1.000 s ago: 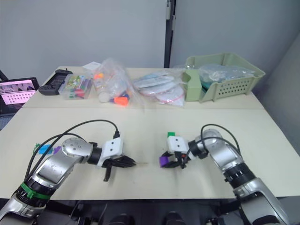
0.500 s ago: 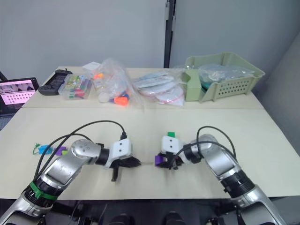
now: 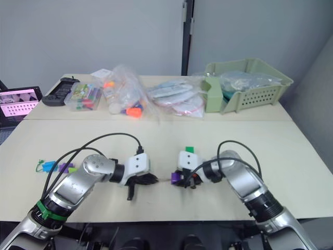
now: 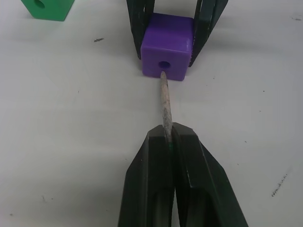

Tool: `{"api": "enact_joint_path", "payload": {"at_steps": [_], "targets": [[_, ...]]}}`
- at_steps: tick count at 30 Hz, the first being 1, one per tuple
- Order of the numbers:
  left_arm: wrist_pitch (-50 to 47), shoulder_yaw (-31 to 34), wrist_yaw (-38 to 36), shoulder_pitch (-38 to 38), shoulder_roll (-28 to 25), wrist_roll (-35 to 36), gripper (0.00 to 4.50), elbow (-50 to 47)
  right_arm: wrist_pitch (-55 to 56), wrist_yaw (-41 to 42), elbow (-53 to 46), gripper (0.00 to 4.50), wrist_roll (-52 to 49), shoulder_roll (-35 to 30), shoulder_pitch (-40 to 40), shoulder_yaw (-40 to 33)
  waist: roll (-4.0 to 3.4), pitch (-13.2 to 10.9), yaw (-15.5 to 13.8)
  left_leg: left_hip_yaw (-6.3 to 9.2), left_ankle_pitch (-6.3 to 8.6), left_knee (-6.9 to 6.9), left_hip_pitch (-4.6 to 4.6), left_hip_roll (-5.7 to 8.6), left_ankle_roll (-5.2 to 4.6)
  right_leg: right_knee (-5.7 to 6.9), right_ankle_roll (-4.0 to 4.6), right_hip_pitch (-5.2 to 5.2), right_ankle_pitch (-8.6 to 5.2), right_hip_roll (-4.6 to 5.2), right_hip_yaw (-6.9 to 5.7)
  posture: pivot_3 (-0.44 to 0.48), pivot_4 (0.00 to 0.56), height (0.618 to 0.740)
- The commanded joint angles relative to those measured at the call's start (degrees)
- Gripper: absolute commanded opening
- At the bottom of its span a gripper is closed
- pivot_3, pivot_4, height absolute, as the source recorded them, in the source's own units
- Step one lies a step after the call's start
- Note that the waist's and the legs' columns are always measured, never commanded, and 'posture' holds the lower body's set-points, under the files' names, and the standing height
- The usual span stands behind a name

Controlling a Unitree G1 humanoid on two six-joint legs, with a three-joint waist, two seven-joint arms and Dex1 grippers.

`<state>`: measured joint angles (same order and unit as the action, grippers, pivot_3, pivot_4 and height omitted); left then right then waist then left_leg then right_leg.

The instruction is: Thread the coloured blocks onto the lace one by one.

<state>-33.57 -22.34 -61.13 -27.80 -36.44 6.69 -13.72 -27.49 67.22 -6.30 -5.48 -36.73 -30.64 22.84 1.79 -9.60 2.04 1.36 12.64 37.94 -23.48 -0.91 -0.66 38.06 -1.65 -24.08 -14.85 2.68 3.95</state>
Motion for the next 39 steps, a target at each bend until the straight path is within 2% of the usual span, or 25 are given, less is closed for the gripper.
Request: {"api": "enact_joint_path", "payload": {"at_steps": [1, 24, 33, 39], "targets": [[0.3, -0.3, 0.0, -2.2, 1.0, 0.1, 0.00, -1.3, -0.6, -0.2, -2.9, 1.18, -0.7, 0.5, 0.4, -0.1, 0.00, 0.0, 0.0, 0.00, 0.00, 0.00, 0.00, 0.00, 0.00, 0.00, 0.00, 0.00, 0.00, 0.00, 0.00, 0.000, 0.150, 0.740], [0.3, -4.0, -1.2, -6.5, 7.3, 0.4, 0.00, 1.4, -7.6, -5.0, -7.5, 1.18, -0.9, 2.4, 1.3, -0.2, 0.00, 0.0, -0.9, -0.08, 0.00, 0.12, 0.08, 0.03, 0.00, -0.02, -0.01, 0.15, -0.01, -0.01, 0.00, 0.000, 0.150, 0.740], [4.1, -4.8, -1.9, -5.8, 12.3, 0.8, 0.00, 6.3, -9.2, -5.8, -9.2, 1.18, -1.2, 3.8, 1.6, 0.4, -0.01, 0.0, -1.3, -0.09, 0.00, 0.17, 0.60, 0.02, 0.00, -0.38, -0.05, 0.93, -0.03, -0.01, -0.10, 0.000, 0.150, 0.740], [5.0, -4.0, -4.9, -5.4, 10.5, 1.2, 0.00, 6.2, -8.5, -5.0, -9.0, 1.18, 0.0, 2.8, 3.1, 1.7, -0.02, 0.0, -1.3, -0.05, 0.00, 0.17, 0.51, 0.05, 0.00, -0.42, -0.09, 0.90, -0.05, 0.00, -0.12, 0.000, 0.150, 0.740]]}}
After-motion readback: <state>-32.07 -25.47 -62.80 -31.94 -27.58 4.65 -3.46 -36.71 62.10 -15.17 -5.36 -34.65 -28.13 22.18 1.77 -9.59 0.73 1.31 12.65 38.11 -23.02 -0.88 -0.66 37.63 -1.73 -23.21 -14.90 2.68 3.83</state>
